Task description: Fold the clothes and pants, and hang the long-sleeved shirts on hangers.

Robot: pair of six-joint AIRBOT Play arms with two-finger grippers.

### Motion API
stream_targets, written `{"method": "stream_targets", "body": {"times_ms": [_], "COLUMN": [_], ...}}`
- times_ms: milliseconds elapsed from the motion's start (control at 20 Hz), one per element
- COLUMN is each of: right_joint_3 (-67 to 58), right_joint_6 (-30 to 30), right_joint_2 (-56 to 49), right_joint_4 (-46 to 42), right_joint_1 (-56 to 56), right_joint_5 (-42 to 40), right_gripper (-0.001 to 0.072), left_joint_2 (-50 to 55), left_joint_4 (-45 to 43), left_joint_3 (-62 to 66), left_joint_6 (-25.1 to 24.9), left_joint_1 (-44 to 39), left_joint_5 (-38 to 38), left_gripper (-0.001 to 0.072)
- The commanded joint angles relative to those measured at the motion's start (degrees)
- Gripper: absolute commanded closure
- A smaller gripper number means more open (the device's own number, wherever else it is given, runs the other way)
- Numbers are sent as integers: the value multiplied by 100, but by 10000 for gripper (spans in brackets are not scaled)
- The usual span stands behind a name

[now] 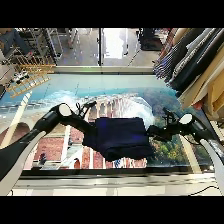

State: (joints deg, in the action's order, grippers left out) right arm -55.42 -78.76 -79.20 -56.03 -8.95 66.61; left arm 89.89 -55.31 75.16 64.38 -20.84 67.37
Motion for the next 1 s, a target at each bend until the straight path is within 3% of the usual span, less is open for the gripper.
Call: {"method": "stream_targets", "body": {"times_ms": [0, 100, 250, 300, 400, 650, 950], "right_joint_3": [92, 37, -219, -339, -627, -1058, -807], "right_joint_6": [1209, 1687, 1797, 1801, 1790, 688, -1532], "right_joint_2": [-1019, -1471, -1950, -2035, -2035, -973, 1478], "right_joint_4": [1357, 1945, 2312, 2378, 2426, 2258, 76], "right_joint_1": [-404, -350, 61, 269, 575, 9, -2044], "right_joint_5": [155, 197, 186, 116, -15, -293, -372], "right_gripper": [45, 46, 78, 168, 702, 702, 704], "left_joint_2": [479, 557, 564, 562, 535, 74, -452], "left_joint_4": [4, 9, 74, 94, 87, 85, 85], "left_joint_3": [0, 0, 0, 0, 0, 0, 0], "left_joint_6": [2, 0, -2, -2, 0, -4, -72], "left_joint_1": [-129, -129, -131, -129, -116, 153, 236], "left_joint_5": [387, 398, 378, 380, 525, 1788, 2208], "left_gripper": [695, 695, 694, 695, 695, 694, 694]}}
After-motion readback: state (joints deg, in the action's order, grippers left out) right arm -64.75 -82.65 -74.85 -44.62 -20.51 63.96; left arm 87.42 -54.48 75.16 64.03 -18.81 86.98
